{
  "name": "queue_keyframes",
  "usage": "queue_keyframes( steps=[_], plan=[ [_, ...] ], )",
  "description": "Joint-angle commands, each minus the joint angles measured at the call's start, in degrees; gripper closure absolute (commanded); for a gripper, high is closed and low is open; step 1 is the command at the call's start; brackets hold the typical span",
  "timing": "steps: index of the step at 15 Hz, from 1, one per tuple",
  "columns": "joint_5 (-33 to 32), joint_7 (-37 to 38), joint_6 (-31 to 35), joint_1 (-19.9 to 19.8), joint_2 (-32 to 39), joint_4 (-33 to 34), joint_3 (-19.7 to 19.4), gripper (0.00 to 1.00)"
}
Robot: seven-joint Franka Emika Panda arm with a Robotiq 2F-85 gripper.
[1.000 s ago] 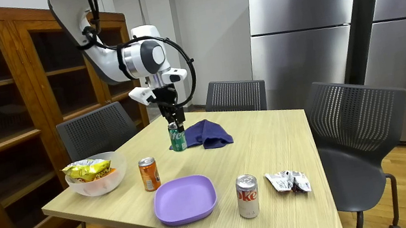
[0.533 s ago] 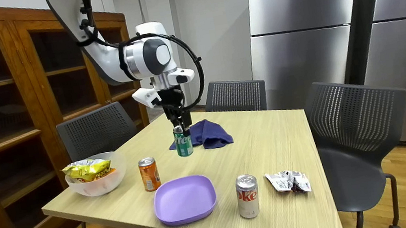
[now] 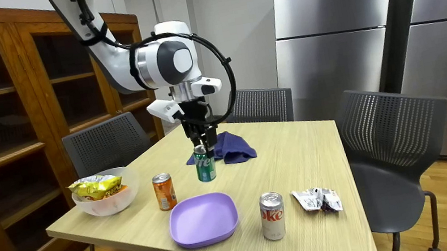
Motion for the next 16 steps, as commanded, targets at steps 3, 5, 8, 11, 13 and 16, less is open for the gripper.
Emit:
queue_keyframes(
  steps=[3,5,8,11,13,16],
  plan=[
    [3.15,-7.18,-0.37,-2.45,-4.48,-5.02,0.96,0.62],
    [2.98,-8.17,-0.47,-2.83,-4.74,-5.81,0.83,0.62],
    [1.67,-8.4,-0.36,-3.02,-4.8,-6.9,0.53,0.62],
    [0.09,-7.34,0.09,-2.89,-4.09,-7.4,0.12,0.62],
    [-1.44,-6.17,0.65,-2.67,-3.44,-7.45,-0.26,0.62],
    [-2.23,-5.96,0.7,-2.66,-2.11,-6.92,-0.43,0.62]
  ],
)
